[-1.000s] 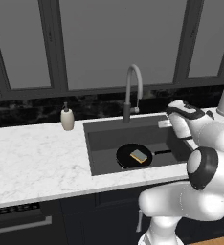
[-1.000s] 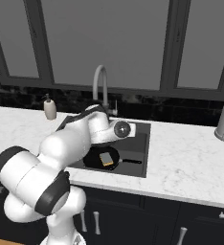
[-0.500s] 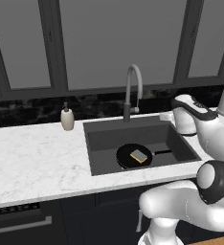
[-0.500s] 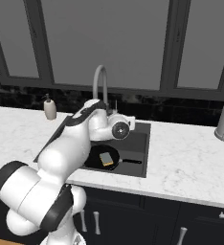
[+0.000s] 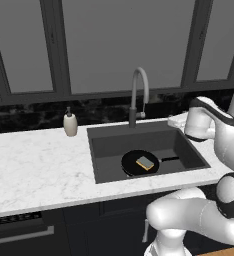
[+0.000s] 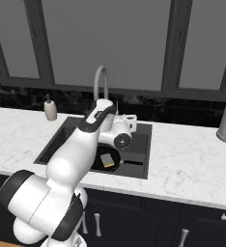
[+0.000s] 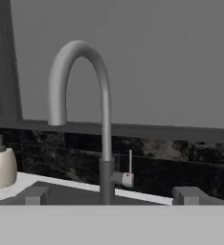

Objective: Pick the pan and sponge and place them into the sink. Then turn on the water.

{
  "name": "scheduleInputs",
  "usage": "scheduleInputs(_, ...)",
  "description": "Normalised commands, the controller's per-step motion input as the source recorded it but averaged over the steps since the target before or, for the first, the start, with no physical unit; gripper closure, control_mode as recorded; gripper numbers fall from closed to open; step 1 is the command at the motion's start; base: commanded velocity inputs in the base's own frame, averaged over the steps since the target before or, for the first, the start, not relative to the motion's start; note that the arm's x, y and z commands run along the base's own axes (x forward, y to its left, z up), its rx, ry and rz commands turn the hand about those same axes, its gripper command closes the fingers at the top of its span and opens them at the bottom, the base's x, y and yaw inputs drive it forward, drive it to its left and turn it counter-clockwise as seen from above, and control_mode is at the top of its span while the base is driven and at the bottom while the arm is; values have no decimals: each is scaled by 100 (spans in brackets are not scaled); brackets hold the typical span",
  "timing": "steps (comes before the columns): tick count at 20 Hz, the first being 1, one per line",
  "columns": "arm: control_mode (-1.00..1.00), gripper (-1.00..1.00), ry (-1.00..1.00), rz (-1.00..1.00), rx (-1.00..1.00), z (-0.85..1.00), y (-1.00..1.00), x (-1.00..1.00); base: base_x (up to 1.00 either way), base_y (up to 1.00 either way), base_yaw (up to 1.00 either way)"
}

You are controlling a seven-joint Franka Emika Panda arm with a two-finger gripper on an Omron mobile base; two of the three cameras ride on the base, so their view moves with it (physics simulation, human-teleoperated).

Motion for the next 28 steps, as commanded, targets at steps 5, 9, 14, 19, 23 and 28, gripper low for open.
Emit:
scheduleInputs(5,-100,-100,-12,3,0,0,5,0,0,0,0)
scheduleInputs(9,-100,-100,-1,2,0,0,7,0,0,0,0)
scheduleInputs(14,-100,-100,0,0,0,0,13,4,0,0,0)
scheduleInputs(19,-100,-100,0,0,0,0,1,7,0,0,0)
scheduleInputs(23,-100,-100,0,2,0,0,0,1,0,0,0)
scheduleInputs(28,-100,-100,0,4,0,1,0,13,0,0,0)
